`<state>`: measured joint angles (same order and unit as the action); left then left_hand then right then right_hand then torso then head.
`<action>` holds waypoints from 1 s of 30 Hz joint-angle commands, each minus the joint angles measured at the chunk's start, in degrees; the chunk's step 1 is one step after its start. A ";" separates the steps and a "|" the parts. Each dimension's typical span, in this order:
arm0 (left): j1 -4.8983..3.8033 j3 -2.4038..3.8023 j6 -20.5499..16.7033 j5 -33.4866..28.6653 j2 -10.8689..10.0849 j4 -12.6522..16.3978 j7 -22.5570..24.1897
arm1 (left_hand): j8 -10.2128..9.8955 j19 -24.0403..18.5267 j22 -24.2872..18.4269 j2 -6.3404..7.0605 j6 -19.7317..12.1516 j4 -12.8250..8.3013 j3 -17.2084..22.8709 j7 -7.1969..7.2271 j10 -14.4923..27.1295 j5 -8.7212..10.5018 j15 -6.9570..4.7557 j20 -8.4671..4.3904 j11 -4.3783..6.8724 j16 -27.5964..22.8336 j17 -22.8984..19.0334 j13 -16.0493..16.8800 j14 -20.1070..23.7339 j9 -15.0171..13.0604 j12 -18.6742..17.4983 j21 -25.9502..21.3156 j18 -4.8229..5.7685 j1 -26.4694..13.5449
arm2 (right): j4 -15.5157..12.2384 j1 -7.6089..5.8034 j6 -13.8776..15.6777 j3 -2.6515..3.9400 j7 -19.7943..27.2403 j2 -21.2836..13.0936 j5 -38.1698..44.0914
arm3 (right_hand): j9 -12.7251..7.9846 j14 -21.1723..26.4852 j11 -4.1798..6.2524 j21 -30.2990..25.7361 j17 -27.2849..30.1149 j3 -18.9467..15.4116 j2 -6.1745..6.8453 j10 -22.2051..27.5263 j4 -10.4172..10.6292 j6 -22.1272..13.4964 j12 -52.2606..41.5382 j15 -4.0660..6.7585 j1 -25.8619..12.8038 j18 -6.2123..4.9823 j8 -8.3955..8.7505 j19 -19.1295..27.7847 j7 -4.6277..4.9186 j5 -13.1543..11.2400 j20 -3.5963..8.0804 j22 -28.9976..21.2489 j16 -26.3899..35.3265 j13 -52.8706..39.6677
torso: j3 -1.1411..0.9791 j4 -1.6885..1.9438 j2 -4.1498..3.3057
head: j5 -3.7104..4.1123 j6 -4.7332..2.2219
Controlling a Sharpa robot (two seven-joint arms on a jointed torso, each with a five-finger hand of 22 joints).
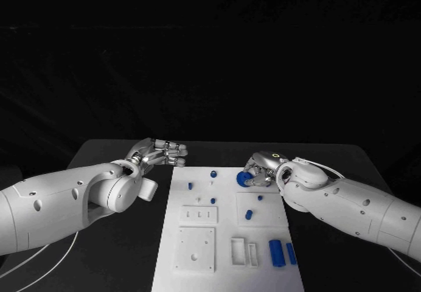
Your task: Assemble the parts on the task board
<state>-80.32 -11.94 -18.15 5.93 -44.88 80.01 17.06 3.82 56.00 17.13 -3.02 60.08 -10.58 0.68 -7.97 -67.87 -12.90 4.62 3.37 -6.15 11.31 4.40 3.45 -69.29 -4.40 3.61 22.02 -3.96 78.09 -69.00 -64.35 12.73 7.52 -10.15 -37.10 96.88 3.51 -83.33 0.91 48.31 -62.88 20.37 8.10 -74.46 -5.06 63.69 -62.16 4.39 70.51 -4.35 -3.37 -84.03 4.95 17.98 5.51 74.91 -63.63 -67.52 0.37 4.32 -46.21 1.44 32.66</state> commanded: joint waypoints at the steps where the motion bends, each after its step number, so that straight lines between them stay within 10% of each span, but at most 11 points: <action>1: -0.07 0.06 0.81 0.23 0.11 0.09 0.35 | -0.21 0.37 -0.06 0.29 -0.56 0.20 -0.01 0.00 0.42 0.19 -0.10 -0.01 0.03 -0.36 -0.07 -0.03 0.47 -0.07 -0.13 -0.18 -0.26 -0.14 | -1.48 -0.01 3.61 0.03 -1.55 -0.37 1.60 | 0.17 -0.12 0.08 0.49 -0.06 0.52 0.16 -0.58 0.00 0.49 -0.31 0.12 -0.66 0.18 -0.21 -1.38 -0.05 0.09 0.15 5.92 -0.33 -0.17 | 0.07 0.03 0.03 | -0.25 -0.16; 15: -0.07 0.06 0.66 0.23 -0.01 0.21 0.38 | -0.21 0.41 -0.07 0.33 -0.60 0.21 0.04 -0.01 0.42 0.15 -0.10 -0.02 0.03 -0.35 -0.07 -0.03 0.46 -0.08 -0.12 -0.23 -0.27 -0.12 | -7.75 0.00 8.06 0.10 -4.29 -0.05 6.17 | 0.16 -0.11 0.15 2.15 0.04 2.43 1.09 -0.94 0.28 0.93 -0.34 0.22 -0.67 0.29 -0.19 -1.39 -0.16 -1.72 0.26 6.15 -0.56 -0.49 | -0.04 -0.02 -0.06 | -0.72 -0.32; 30: -0.07 0.06 0.68 0.23 0.25 0.22 0.33 | -0.21 0.41 -0.07 0.33 -0.60 0.21 0.04 -0.01 0.42 0.15 -0.10 -0.02 0.03 -0.35 -0.07 -0.03 0.46 -0.08 -0.12 -0.23 -0.27 -0.12 | -6.37 0.28 7.66 -0.90 -5.89 5.02 8.70 | 0.16 -0.07 0.10 2.09 0.30 2.79 1.23 -0.88 0.49 0.97 -0.13 0.23 -0.59 0.32 -0.20 -1.29 -0.17 -2.12 0.26 6.10 -0.40 -0.39 | 0.05 0.24 -0.10 | -0.95 -0.30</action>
<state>-80.32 -11.94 -18.15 5.98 -44.76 80.11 17.03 3.82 56.00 17.14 -3.02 59.87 -10.59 0.67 -8.18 -67.87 -12.90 4.62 3.37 -6.15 11.31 4.40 3.45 -69.29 -4.40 3.61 22.02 -3.96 78.09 -75.55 -64.11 20.17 6.65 -14.90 -32.30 103.61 3.61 -83.34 1.07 50.34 -62.63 22.89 9.09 -75.01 -4.59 64.24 -62.27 4.39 69.53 -4.35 -3.50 -84.04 4.82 16.19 5.51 74.91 -63.89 -67.91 0.38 4.45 -46.30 0.55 32.32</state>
